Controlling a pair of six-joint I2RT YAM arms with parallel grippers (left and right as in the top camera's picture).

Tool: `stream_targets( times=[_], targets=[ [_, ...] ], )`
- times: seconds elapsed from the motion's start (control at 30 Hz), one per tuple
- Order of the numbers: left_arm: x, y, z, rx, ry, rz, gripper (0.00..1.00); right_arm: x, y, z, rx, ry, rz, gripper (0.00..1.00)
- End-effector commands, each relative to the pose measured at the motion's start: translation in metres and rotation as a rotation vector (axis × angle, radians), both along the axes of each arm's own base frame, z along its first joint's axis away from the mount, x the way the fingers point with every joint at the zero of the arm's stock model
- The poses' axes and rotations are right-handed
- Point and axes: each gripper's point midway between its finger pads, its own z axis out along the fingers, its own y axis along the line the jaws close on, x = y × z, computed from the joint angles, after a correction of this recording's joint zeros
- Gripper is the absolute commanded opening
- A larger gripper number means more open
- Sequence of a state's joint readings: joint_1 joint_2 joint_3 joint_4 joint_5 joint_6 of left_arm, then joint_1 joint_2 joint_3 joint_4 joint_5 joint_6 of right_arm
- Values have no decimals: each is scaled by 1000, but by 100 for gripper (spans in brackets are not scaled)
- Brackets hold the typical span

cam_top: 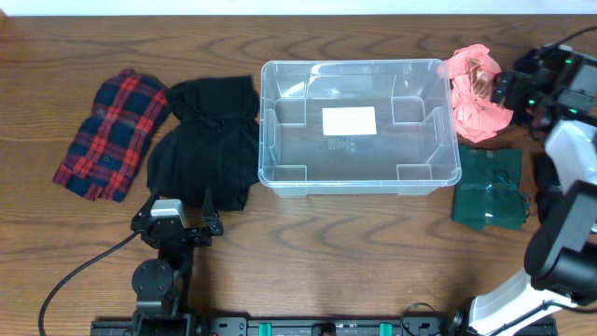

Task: Pack container
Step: 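Move the right gripper over the pink printed shirt, then grasp the pink printed shirt with the right gripper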

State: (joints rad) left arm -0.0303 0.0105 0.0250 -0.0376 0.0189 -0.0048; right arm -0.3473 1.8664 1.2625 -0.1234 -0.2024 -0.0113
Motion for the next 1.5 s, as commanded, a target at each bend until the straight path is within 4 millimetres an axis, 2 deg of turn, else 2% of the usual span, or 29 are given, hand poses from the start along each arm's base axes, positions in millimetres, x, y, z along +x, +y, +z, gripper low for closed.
stream_targets(
  times=[0.0, 0.27, 0.4, 0.7, 0.83, 0.93, 1.07, 1.3, 1.47],
  targets=[
    [-1, 3, -17, -11, 49, 20, 98, 6, -12, -22, -108, 53, -66, 99],
    [-1, 3, -17, -11, 49, 20, 98, 8, -11, -70, -79, 118, -64, 99],
    [-1, 3, -17, -11, 49, 20, 98, 4, -2, -91, -34, 163, -33, 99],
    [-1, 3, -17, -11, 49, 20, 98, -10, 32, -103, 187, 223, 4, 98],
    [-1, 3, -17, -11, 49, 20, 98, -13, 52, -100, 315, 230, 37, 88],
    [-1, 3, -17, -11, 49, 20, 98, -16, 55, -96, 354, 242, 12, 88],
    [-1, 3, -17, -11, 49, 20, 98, -21, 38, -82, 267, 243, -46, 90],
    [-1, 3, -17, -11, 49, 20, 98, -21, 19, -34, 41, 170, 6, 99],
    [-1, 3, -17, -11, 49, 20, 98, -12, 9, -26, -31, 126, 11, 99]
  ],
)
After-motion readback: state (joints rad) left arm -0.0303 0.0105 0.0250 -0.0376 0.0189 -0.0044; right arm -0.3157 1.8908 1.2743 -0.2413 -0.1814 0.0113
